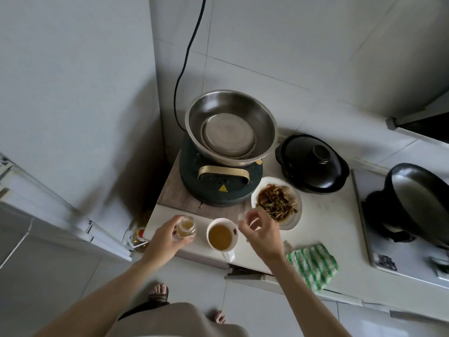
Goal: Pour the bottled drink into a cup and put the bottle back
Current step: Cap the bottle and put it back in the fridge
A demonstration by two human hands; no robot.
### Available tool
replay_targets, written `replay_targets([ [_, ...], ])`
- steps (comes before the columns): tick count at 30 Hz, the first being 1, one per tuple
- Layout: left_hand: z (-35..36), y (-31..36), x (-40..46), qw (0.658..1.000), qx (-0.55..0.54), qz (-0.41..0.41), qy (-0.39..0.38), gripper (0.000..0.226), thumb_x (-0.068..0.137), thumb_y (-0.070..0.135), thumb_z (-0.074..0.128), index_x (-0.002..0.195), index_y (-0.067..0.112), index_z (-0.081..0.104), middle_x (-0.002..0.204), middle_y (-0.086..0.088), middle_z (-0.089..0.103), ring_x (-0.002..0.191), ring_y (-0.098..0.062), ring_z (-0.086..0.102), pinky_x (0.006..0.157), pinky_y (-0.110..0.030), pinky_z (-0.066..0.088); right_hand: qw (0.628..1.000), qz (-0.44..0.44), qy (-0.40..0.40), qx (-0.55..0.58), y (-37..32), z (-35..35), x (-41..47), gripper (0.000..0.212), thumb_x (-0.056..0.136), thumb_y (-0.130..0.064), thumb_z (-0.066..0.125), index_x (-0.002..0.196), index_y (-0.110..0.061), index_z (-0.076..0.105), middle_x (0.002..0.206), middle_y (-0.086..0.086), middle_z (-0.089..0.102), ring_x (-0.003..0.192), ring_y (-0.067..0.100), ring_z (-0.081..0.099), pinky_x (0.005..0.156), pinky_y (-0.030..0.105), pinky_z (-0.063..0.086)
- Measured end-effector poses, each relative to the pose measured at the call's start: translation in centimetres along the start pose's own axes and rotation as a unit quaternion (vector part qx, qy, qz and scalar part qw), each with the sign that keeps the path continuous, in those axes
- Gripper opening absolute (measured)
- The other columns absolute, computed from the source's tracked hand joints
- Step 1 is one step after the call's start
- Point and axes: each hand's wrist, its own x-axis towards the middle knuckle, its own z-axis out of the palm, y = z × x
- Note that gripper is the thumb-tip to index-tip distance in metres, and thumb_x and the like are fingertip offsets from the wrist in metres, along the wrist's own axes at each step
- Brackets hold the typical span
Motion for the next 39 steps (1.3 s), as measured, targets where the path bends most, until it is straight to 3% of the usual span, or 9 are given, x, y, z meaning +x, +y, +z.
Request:
replay_targets([
  [6,0.0,0.7,0.0,1.0,-0.01,0.014,0.016,0.051,0.072,0.033,0.087,0.111,0.041,0.055,0.102,0.021,0.068,0.095,0.004,0.066,0.084,-0.018,0.055,0.988,-0.042,-0.146,0.021,-6.6,5.9,1.4,0.033,0.085,-0.04,0.07,0.116,-0.033,0.06,0.093,-0.01,0.069,0.086,0.008,0.067,0.08,0.03,0.061],
  [10,0.1,0.2,0.1,1.0,-0.002,0.007,0.004,0.054,0.076,0.042,0.082,0.122,0.032,0.055,0.11,0.014,0.07,0.098,-0.001,0.067,0.086,-0.022,0.057,0.983,-0.041,-0.176,-0.019,-7.8,8.2,1.5,0.039,0.081,-0.032,0.079,0.113,-0.027,0.057,0.107,-0.008,0.068,0.099,0.009,0.065,0.083,0.022,0.057],
  [14,0.1,0.3,0.1,1.0,0.02,0.003,0.009,0.06,0.078,0.043,0.081,0.128,0.029,0.052,0.113,0.011,0.069,0.097,-0.005,0.067,0.082,-0.022,0.059,0.974,-0.038,-0.186,-0.125,-7.1,8.7,1.2,0.027,0.084,-0.039,0.078,0.096,-0.026,0.058,0.111,-0.006,0.068,0.098,0.008,0.06,0.069,0.008,0.039],
  [19,0.0,0.2,-0.1,1.0,0.029,-0.005,0.01,0.062,0.076,0.038,0.083,0.13,0.028,0.052,0.119,0.008,0.068,0.101,-0.006,0.066,0.08,-0.005,0.047,0.946,-0.082,-0.214,-0.23,-6.9,8.9,1.0,0.036,0.088,-0.047,0.071,0.113,-0.027,0.054,0.116,-0.002,0.069,0.101,0.018,0.067,0.083,0.033,0.059],
  [23,-0.1,0.0,0.2,0.999,0.04,-0.001,0.008,0.061,0.075,0.044,0.082,0.127,0.032,0.051,0.11,0.011,0.069,0.094,-0.006,0.066,0.08,-0.016,0.056,0.899,-0.129,-0.264,-0.323,-8.6,8.8,1.6,0.046,0.097,-0.045,0.061,0.137,-0.026,0.052,0.131,0.002,0.066,0.116,0.025,0.066,0.097,0.041,0.054],
  [26,-0.3,0.1,0.3,0.999,0.046,0.003,0.003,0.06,0.076,0.043,0.082,0.126,0.033,0.05,0.103,0.012,0.069,0.087,-0.007,0.067,0.079,-0.026,0.061,0.859,-0.158,-0.243,-0.421,-10.0,9.4,1.8,0.039,0.1,-0.047,0.055,0.122,-0.014,0.063,0.106,0.006,0.071,0.095,0.023,0.07,0.083,0.034,0.055],
  [29,-0.2,0.5,0.2,0.999,0.045,-0.004,0.001,0.054,0.079,0.03,0.081,0.125,0.026,0.053,0.099,0.014,0.067,0.083,-0.007,0.066,0.073,-0.02,0.058,0.83,-0.166,-0.204,-0.491,-11.6,10.4,1.0,0.033,0.102,-0.04,0.055,0.101,-0.009,0.066,0.081,0.006,0.06,0.073,0.019,0.06,0.067,0.029,0.046],
  [34,-0.5,0.9,0.3,0.999,0.042,-0.027,0.005,0.043,0.084,0.028,0.077,0.122,0.02,0.058,0.092,0.016,0.062,0.077,-0.002,0.059,0.06,-0.006,0.041,0.831,-0.158,-0.191,-0.498,-12.9,11.2,0.5,0.02,0.1,-0.026,0.061,0.094,-0.008,0.065,0.08,0.007,0.06,0.071,0.018,0.055,0.068,0.029,0.044],
  [39,-0.9,0.6,0.4,0.999,0.044,0.002,-0.004,0.061,0.078,0.032,0.082,0.131,0.023,0.053,0.103,0.011,0.068,0.086,-0.005,0.063,0.073,-0.016,0.053,0.84,-0.182,-0.197,-0.472,-12.8,10.0,0.5,0.024,0.097,-0.024,0.065,0.116,-0.01,0.065,0.096,0.009,0.068,0.089,0.022,0.067,0.086,0.034,0.052],
])
